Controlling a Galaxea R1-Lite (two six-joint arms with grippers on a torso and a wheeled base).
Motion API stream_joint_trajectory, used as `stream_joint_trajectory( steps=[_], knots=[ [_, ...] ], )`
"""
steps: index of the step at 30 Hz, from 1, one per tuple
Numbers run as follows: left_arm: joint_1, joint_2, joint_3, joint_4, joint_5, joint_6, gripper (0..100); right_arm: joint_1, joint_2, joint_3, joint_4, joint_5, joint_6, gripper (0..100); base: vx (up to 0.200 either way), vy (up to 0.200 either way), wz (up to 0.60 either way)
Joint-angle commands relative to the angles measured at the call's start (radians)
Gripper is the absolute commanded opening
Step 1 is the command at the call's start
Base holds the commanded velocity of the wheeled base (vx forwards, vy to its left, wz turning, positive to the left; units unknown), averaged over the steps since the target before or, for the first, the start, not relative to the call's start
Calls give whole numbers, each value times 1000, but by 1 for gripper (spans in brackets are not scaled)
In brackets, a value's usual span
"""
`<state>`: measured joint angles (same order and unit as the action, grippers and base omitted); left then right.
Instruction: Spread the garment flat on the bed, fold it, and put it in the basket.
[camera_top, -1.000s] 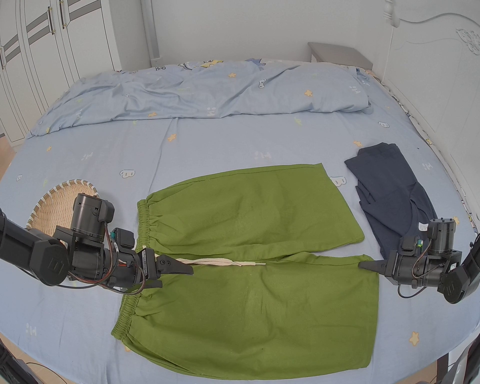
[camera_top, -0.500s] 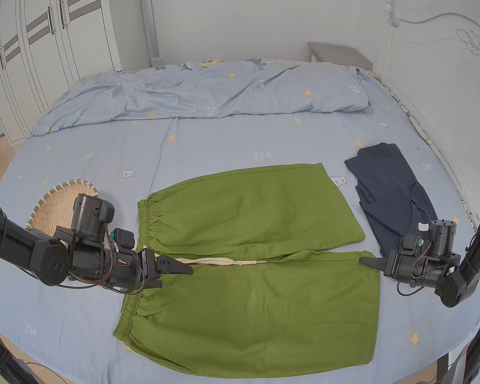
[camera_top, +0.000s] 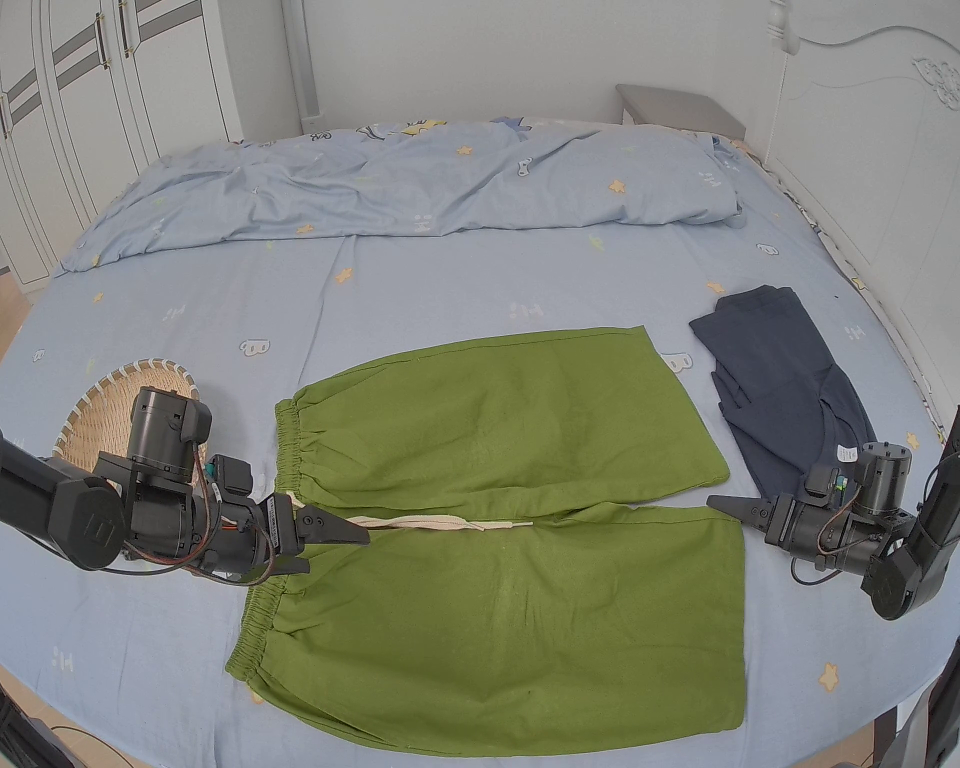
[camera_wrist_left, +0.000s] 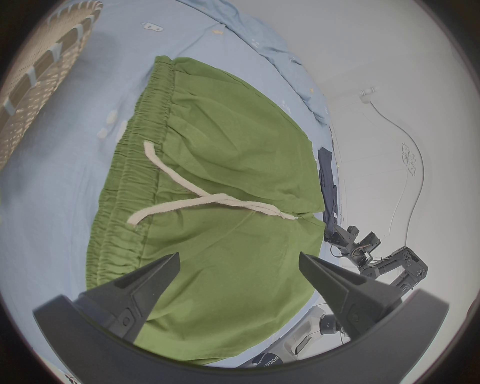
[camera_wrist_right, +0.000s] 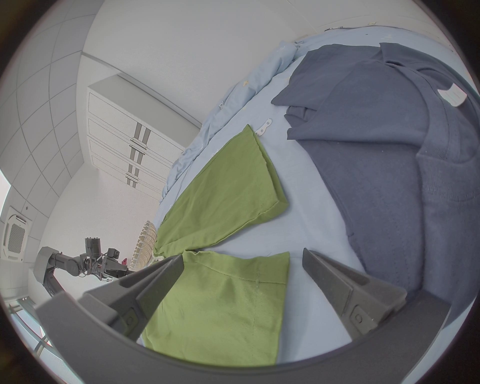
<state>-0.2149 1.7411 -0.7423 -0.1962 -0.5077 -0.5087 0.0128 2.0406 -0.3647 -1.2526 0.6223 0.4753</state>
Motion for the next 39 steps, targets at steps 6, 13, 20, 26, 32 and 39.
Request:
stream_joint_trajectory(
  steps=[6,13,20,26,32,39],
  knots=[
    [127,-146,207,-5,-78,12,100,-37,-112,27,12,5,52,100,0,0,0],
    [210,-187,351,-28,-92,18,100,-28,-175,87,8,7,60,100,0,0,0],
    [266,-190,425,-97,-91,65,100,-4,-172,145,-4,2,54,100,0,0,0],
    [272,-175,432,-100,-89,75,100,23,-174,193,-45,4,54,100,0,0,0],
    [308,-173,436,-89,-91,136,100,53,-174,211,-59,2,54,100,0,0,0],
    [308,-123,455,-98,-91,182,100,52,-174,211,-59,2,54,100,0,0,0]
  ],
)
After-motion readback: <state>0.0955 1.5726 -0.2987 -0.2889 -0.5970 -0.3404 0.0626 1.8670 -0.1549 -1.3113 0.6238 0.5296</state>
